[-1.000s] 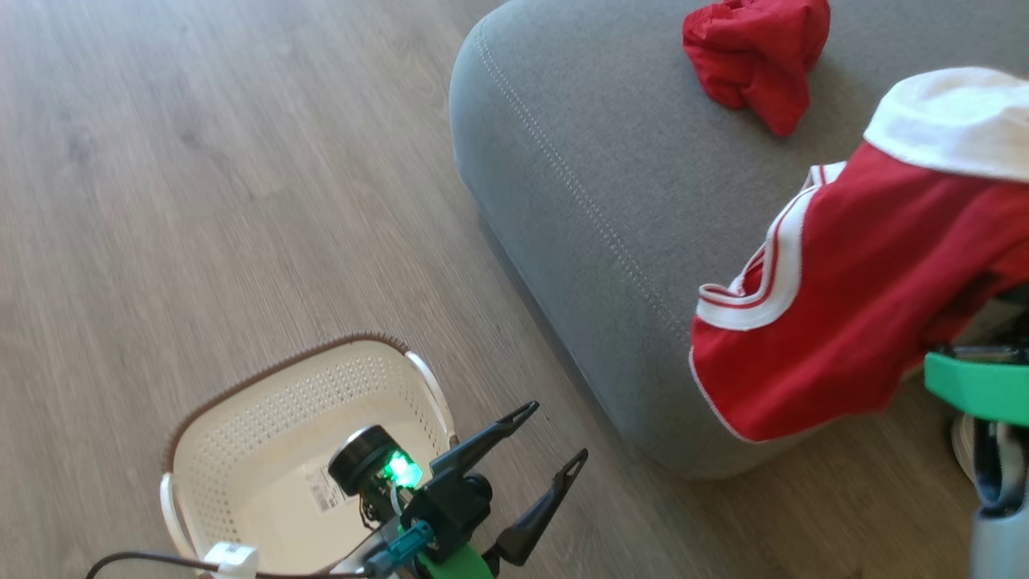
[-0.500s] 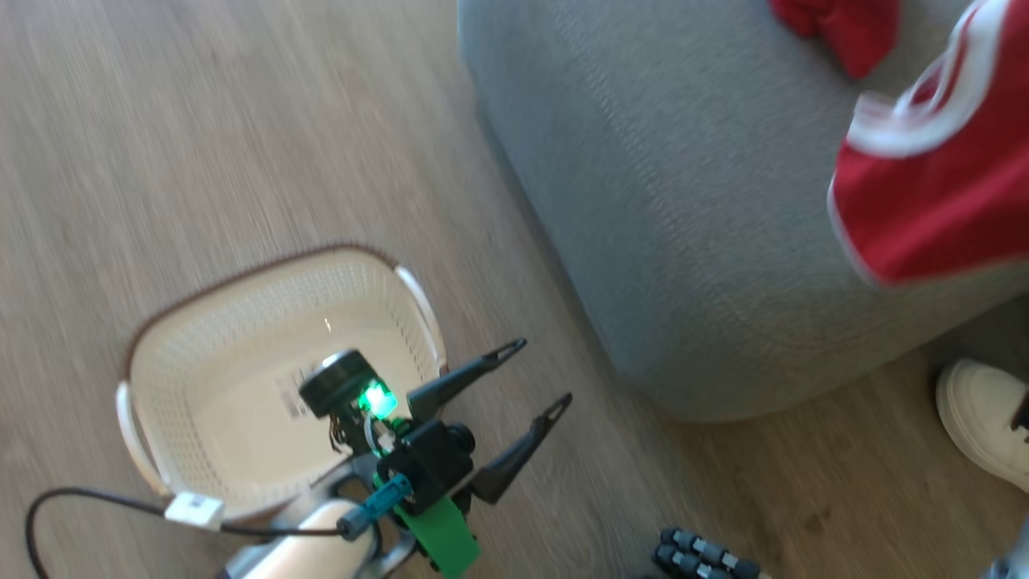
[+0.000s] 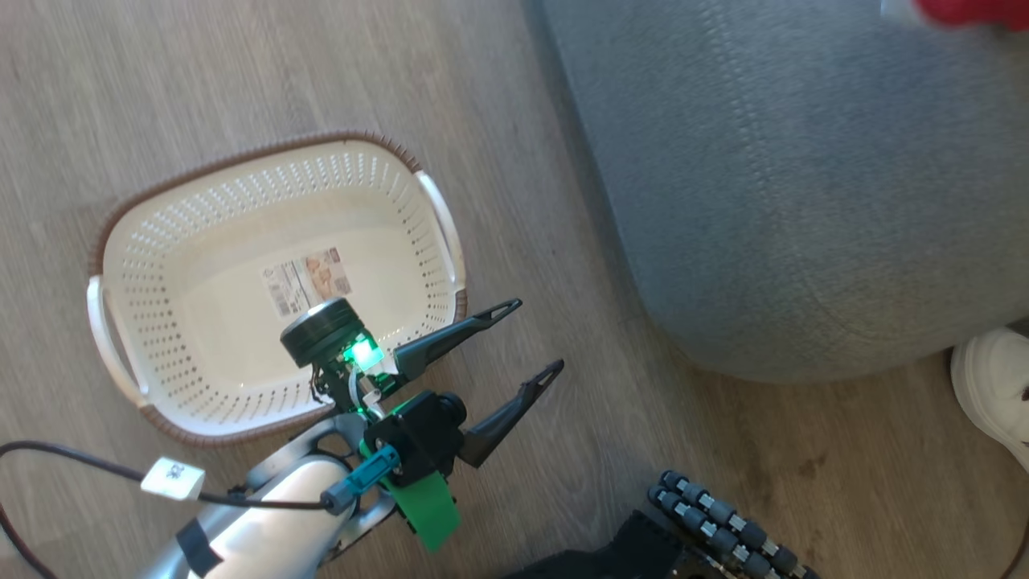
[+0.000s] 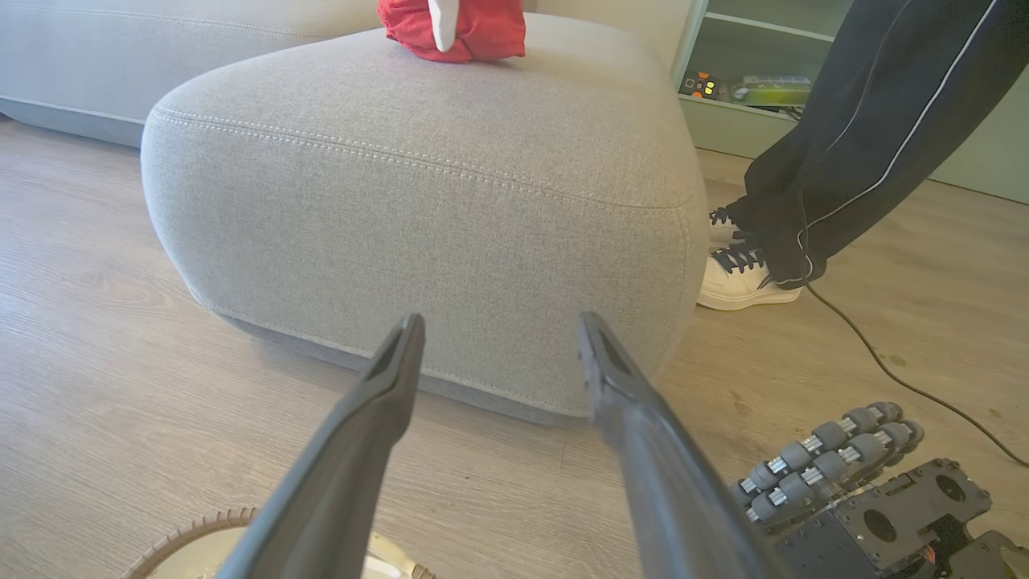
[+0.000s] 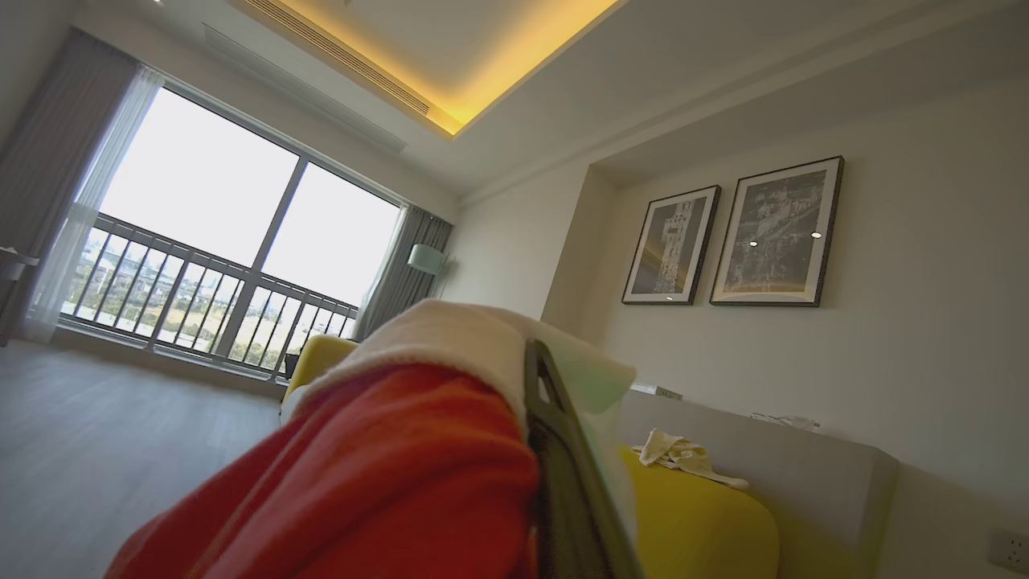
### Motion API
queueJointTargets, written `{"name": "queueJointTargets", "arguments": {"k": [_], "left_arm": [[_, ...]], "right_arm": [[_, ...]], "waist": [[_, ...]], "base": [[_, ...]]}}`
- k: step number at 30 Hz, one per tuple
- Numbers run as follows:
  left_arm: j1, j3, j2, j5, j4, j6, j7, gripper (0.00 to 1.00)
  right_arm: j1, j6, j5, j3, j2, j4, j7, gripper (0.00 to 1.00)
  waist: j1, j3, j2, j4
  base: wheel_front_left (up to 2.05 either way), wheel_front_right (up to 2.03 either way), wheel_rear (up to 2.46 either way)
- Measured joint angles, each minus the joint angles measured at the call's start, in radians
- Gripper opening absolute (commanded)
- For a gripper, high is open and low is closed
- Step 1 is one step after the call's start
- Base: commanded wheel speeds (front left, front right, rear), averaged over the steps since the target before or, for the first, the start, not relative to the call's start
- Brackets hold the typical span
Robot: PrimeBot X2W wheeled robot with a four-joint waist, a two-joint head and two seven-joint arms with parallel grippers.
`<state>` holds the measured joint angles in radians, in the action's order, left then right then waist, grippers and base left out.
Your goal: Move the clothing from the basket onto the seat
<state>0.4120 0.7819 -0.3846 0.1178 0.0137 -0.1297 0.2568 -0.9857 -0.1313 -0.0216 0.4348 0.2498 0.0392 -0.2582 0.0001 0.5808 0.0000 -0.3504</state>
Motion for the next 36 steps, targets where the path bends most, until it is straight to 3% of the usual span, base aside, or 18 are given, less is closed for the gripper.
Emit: {"name": "queueJointTargets", "arguments": {"k": [6,9,16,30,36], "left_arm": [[0.039,0.012,-0.008,0.000,-0.004,0.000,0.000,1.00],[0.048,0.011,-0.010,0.000,-0.006,0.000,0.000,1.00],[0.065,0.002,-0.013,0.006,-0.009,0.000,0.000,1.00],[0.104,-0.003,-0.030,0.006,-0.019,0.000,0.000,1.00],[0.104,-0.007,-0.030,0.006,-0.022,0.000,0.000,1.00]], "right_arm": [[-0.174,0.000,0.168,0.124,0.070,0.168,0.008,0.00],[-0.225,0.000,0.246,0.245,0.063,0.233,0.041,0.00],[-0.286,0.000,0.402,0.419,0.036,0.359,0.056,0.00],[-0.294,0.000,0.599,0.476,0.000,0.667,0.080,0.00],[-0.293,0.000,0.638,0.430,-0.012,0.818,0.134,0.00]], "waist": [[0.0000,0.050,0.0000,0.033],[0.0000,0.066,0.0000,0.045],[0.0000,0.106,0.0000,0.065],[0.0000,0.189,0.0000,0.097],[-0.0001,0.208,0.0000,0.112]], "base": [[0.00,0.00,0.00],[0.00,0.00,0.00],[0.00,0.00,0.00],[0.00,0.00,0.00],[0.00,0.00,0.00]]}}
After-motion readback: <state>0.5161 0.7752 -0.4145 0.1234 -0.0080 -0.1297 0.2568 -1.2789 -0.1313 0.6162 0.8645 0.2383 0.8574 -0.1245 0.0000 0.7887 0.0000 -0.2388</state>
